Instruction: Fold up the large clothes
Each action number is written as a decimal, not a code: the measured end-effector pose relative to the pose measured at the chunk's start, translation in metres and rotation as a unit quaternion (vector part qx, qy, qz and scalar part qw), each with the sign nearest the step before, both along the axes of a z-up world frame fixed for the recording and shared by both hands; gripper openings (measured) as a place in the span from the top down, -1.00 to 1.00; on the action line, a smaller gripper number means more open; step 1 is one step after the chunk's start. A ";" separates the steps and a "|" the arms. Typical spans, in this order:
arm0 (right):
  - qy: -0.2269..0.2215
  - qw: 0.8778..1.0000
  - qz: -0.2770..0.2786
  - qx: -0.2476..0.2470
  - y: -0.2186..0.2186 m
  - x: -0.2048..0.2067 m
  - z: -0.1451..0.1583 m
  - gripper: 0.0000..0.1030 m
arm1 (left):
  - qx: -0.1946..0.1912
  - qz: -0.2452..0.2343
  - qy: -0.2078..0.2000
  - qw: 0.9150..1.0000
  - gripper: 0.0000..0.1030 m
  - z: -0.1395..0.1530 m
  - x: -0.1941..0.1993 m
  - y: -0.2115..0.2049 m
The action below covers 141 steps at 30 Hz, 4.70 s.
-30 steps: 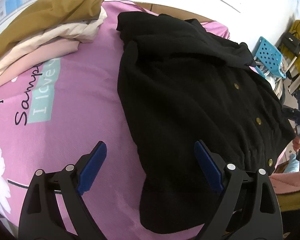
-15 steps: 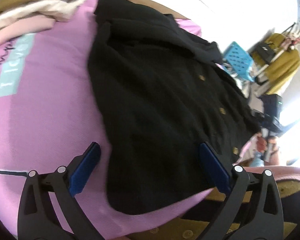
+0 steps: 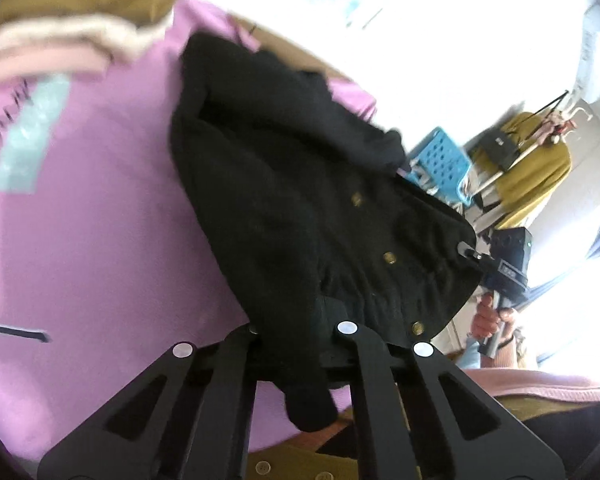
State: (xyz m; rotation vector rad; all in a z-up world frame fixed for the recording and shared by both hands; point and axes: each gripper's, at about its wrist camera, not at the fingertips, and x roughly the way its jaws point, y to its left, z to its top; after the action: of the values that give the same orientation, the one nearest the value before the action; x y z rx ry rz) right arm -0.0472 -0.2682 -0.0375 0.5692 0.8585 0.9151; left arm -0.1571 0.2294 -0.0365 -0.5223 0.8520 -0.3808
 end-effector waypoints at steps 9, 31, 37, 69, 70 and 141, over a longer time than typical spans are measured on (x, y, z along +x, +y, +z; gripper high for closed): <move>-0.059 0.996 -0.004 0.065 -0.019 -0.052 0.049 0.78 | -0.013 0.005 -0.072 0.997 0.92 0.055 -0.045 0.011; -0.010 0.995 -0.053 0.079 -0.022 0.032 0.078 0.75 | -0.019 -0.006 -0.026 0.999 0.90 0.095 0.040 0.042; 0.013 0.994 -0.077 0.081 -0.017 0.098 0.088 0.73 | -0.009 0.000 -0.008 1.000 0.90 0.117 0.099 0.053; 0.191 0.965 -0.179 -0.003 0.015 0.313 -0.021 0.41 | 0.047 0.101 0.147 0.983 0.03 0.033 0.314 0.088; 0.186 0.966 -0.179 -0.012 0.014 0.312 -0.020 0.40 | 0.056 0.102 0.142 0.983 0.03 0.035 0.313 0.087; -0.032 0.972 -0.168 -0.163 -0.016 0.178 0.029 0.95 | 0.099 0.129 0.027 0.986 0.77 0.007 0.170 0.056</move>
State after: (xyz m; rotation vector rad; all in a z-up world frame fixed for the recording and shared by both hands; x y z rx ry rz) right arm 0.1306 -0.2840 -0.0081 0.3798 0.8023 0.4680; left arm 0.0126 0.2849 -0.0295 -0.4537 0.8513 -0.0435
